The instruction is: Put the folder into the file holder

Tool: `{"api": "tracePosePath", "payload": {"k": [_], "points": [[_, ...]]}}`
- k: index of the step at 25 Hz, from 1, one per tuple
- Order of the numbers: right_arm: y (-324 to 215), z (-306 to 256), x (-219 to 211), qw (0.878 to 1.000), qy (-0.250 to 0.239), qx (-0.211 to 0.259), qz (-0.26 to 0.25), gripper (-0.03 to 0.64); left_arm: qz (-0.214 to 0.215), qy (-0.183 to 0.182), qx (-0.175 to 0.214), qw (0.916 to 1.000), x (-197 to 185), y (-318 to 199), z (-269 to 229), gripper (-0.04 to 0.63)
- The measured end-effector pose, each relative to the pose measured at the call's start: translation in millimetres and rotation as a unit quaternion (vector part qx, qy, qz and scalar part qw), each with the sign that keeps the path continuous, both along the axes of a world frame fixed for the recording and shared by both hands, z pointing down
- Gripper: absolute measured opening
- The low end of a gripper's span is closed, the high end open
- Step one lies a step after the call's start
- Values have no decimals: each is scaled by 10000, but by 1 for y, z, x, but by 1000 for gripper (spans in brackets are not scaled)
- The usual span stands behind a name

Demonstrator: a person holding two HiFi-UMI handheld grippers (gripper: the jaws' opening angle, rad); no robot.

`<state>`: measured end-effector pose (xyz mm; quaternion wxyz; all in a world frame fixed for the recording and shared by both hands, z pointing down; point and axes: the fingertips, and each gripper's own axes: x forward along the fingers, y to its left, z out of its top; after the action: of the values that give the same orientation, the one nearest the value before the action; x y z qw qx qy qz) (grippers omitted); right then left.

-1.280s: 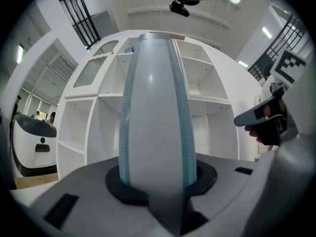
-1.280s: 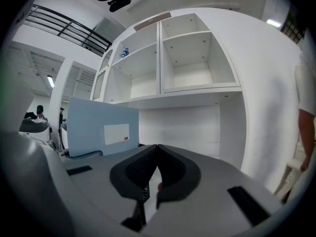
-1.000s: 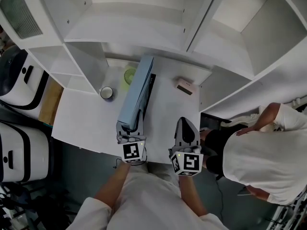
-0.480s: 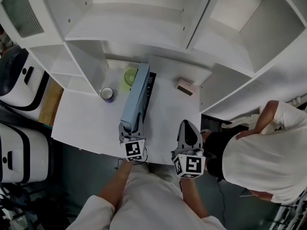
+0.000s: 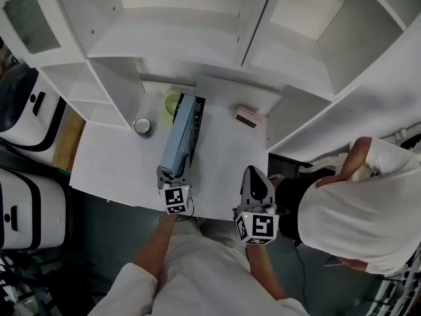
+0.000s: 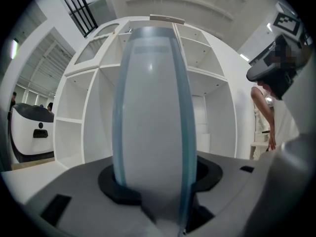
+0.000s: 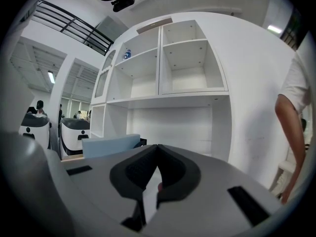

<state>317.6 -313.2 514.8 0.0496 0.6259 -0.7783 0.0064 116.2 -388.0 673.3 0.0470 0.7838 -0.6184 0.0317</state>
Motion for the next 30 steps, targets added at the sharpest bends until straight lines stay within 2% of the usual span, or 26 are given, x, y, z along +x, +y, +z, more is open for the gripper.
{"api": "tracePosePath", "payload": {"k": [1, 6, 12, 17, 19, 22, 25, 30], "points": [[2, -3, 1, 10000, 3, -27, -6, -9, 59, -16, -9, 10000, 0, 1, -3, 261], [9, -16, 2, 9999, -38, -135, -81, -8, 283, -130, -83, 9995, 0, 10, -19, 324], [17, -36, -3, 9996, -97, -138, -233, -8, 708, -119, -238, 9971, 8, 26, -47, 494], [23, -47, -1, 9995, -182, -67, -246, -9, 790, -366, -112, 9961, 5, 38, -81, 515], [25, -48, 1, 9995, -209, -58, -231, -9, 730, -380, 86, 9966, 1, 46, -102, 494], [28, -50, 1, 9994, -263, -54, -225, -9, 517, -352, 457, 9970, -11, 60, -139, 394], [32, -52, 1, 9992, -320, -78, -243, -9, 264, -361, 662, 9968, -20, 73, -171, 239], [42, -45, -5, 9984, -388, -178, -361, -8, -170, -458, 705, 9963, -27, 99, -201, 23]]}}
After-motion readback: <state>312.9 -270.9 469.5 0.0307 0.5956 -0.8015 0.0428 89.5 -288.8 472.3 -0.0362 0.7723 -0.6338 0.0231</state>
